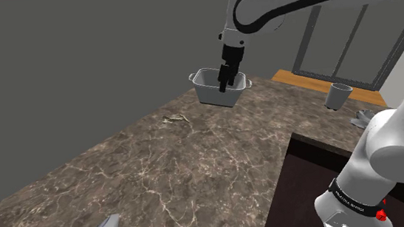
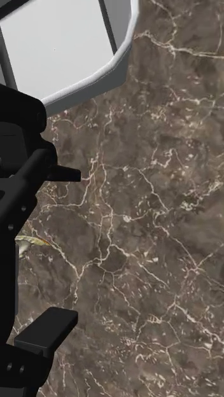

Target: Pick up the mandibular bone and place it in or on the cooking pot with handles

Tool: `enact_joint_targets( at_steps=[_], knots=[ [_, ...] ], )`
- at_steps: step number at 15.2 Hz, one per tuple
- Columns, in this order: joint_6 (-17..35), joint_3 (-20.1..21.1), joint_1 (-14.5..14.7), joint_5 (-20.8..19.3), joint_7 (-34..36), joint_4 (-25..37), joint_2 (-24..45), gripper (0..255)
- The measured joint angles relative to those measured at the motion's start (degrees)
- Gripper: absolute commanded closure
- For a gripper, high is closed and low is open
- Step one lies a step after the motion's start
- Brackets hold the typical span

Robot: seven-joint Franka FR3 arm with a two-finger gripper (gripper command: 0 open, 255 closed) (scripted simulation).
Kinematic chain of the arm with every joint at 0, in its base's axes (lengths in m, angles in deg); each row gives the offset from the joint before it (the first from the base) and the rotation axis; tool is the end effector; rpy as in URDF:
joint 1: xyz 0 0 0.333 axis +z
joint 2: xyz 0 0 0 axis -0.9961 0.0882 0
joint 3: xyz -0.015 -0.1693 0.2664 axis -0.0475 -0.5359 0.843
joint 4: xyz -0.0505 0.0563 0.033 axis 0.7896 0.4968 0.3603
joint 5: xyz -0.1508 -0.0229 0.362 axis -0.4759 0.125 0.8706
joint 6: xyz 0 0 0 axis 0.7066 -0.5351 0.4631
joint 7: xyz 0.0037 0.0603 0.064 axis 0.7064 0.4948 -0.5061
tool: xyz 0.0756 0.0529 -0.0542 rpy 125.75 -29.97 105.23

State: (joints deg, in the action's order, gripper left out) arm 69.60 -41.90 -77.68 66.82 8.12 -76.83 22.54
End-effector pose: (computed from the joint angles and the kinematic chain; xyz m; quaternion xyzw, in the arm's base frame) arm 0.4965 0.0691 0.4771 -0.9846 -0.1714 -0.0082 0.0324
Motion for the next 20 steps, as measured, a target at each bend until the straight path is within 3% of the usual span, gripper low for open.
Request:
enact_joint_targets(
  at_steps=[9, 17, 20],
  knots=[
    [7.19, 1.99, 2.37, -1.07, -9.02, 12.6, 18.38, 0],
    [8.52, 4.28, 4.59, -3.56, -15.6, 28.31, 34.16, 0],
    [10.21, 4.55, 5.07, -3.99, -16.1, 29.28, 36.69, 0]
  ],
)
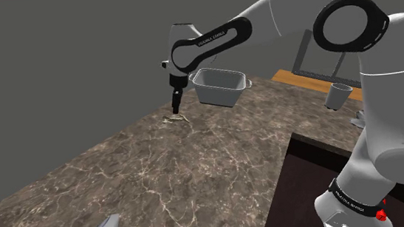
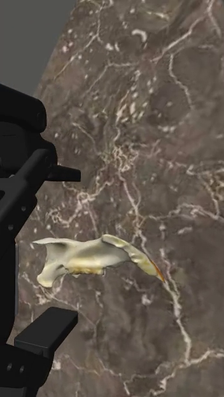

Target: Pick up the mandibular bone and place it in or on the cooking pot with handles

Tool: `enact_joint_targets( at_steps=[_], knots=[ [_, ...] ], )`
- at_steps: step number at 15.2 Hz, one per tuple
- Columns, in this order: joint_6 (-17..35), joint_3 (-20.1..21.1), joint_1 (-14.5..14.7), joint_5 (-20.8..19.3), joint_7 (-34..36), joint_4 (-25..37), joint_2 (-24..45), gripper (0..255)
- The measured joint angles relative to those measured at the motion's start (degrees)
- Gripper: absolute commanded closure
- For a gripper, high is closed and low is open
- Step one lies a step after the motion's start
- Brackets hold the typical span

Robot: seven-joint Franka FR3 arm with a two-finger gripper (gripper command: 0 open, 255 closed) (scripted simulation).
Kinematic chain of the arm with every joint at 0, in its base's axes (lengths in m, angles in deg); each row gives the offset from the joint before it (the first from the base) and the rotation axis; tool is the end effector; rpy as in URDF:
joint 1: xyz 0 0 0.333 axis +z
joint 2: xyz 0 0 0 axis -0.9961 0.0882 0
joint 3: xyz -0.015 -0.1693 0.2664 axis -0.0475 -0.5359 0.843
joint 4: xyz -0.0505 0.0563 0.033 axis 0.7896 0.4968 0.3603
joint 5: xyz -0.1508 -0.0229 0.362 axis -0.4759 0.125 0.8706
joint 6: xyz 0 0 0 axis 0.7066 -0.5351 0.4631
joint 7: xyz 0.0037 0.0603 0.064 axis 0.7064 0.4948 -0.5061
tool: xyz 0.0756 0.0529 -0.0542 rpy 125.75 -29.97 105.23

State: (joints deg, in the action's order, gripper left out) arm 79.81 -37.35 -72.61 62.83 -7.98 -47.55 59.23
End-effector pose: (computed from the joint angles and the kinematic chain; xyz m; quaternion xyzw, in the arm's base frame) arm 0.6545 0.1935 0.3530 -0.9182 -0.3944 -0.0335 0.0156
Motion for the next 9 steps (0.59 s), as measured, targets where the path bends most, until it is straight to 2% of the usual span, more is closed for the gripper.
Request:
enact_joint_targets(
  at_steps=[9],
  knots=[
    [3.22, -0.06, 0.13, -0.21, -0.09, -0.57, 2.6, 0]
  ],
)
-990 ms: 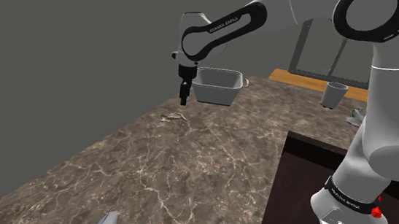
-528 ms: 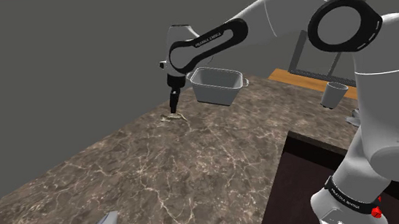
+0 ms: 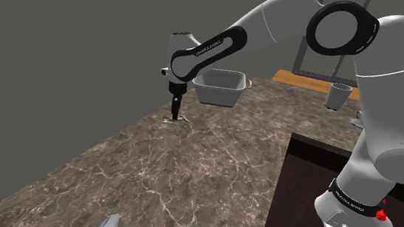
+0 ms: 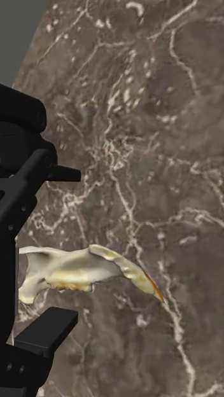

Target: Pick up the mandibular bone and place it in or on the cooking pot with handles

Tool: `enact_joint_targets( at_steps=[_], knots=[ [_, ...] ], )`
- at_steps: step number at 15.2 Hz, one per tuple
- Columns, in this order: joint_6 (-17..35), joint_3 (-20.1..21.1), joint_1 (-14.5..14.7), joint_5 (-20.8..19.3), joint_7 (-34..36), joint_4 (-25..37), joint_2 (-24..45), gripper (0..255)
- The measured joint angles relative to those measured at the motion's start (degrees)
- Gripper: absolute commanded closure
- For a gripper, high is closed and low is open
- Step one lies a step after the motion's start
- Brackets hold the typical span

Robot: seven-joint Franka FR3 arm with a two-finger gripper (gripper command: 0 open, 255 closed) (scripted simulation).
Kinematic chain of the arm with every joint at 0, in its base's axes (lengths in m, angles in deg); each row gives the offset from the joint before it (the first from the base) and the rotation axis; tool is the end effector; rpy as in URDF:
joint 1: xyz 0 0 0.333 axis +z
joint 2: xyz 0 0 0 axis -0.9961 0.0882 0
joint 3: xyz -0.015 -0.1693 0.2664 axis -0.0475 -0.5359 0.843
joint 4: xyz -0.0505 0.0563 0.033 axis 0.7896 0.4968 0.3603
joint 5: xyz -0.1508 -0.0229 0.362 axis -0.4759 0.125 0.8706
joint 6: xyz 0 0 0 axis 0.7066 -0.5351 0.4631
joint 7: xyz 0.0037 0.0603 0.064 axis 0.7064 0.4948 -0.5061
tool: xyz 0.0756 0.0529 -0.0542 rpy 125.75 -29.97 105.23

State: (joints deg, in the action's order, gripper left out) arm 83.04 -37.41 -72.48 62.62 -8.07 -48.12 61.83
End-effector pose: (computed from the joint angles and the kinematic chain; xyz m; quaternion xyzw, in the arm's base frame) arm 0.6577 0.1953 0.3227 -0.9176 -0.3958 -0.0341 0.0153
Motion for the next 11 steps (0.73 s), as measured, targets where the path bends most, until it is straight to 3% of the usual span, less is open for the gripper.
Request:
enact_joint_targets(
  at_steps=[3, 4, 11],
  knots=[
    [0.03, 0.0, -0.01, 0.0, -0.01, -0.02, 0.0, 0],
    [0.03, 0.0, -0.01, 0.0, -0.01, -0.02, 0.0, 255],
    [-0.04, 0.02, 0.01, 0.01, -0.01, 0.25, -0.08, 255]
  ],
)
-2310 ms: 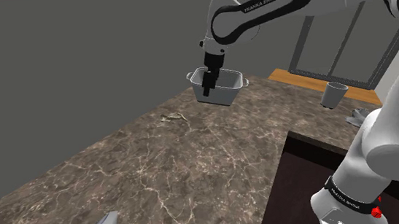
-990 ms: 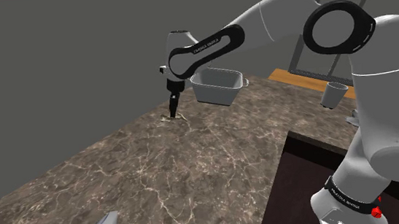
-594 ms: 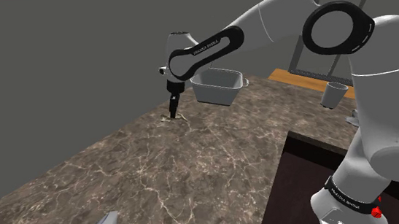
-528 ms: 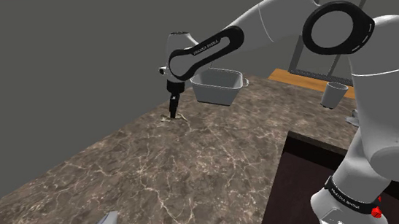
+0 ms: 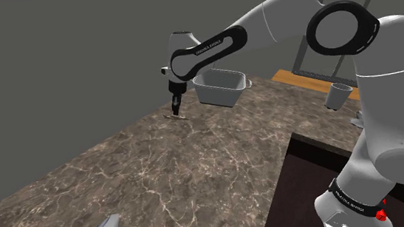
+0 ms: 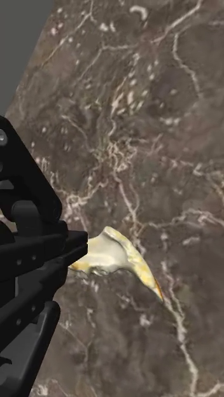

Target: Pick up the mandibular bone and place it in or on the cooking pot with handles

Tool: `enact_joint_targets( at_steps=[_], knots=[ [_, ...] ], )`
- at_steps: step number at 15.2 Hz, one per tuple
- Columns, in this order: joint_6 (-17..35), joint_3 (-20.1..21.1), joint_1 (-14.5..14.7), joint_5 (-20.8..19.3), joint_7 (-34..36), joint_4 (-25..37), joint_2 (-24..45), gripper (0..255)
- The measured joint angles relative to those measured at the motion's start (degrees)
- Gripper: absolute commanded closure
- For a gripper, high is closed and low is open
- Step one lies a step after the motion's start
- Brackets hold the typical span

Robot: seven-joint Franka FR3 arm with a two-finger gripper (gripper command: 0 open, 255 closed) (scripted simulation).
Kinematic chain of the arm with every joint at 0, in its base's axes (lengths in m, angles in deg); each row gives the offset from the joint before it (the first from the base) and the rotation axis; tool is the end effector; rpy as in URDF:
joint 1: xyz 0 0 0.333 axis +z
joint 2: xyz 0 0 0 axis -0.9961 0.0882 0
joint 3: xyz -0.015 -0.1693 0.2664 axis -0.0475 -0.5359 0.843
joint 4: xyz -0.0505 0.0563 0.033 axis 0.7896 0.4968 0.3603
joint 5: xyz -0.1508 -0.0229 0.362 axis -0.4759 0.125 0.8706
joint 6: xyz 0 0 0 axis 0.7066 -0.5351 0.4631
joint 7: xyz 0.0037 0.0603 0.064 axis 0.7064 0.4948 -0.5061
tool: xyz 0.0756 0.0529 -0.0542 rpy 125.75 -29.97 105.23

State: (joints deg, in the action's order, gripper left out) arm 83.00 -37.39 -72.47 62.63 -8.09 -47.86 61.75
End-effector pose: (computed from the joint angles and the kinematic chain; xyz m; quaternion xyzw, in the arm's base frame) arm 0.6587 0.1958 0.3257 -0.9174 -0.3961 -0.0367 0.0151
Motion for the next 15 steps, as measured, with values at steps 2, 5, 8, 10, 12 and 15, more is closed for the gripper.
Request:
enact_joint_targets(
  at_steps=[2, 5, 8, 10, 12, 15],
  knots=[
    [0.02, -0.01, -0.02, 0.0, -0.01, -0.06, 0.0, 255],
    [1.44, 1.35, -1.91, 1.63, -2.93, -2.38, -1.54, 0],
    [4.39, 7.05, -10.3, 9.83, -23.79, -8.57, -5.66, 0],
    [5.75, 7.98, -11.45, 11.25, -27.72, -9.69, -5.48, 0],
    [7.05, 8.26, -11.58, 11.58, -28.77, -10.23, -4.74, 0],
    [8.44, 8.34, -11.21, 11.48, -28.86, -10.04, -3.21, 0]
  ],
)
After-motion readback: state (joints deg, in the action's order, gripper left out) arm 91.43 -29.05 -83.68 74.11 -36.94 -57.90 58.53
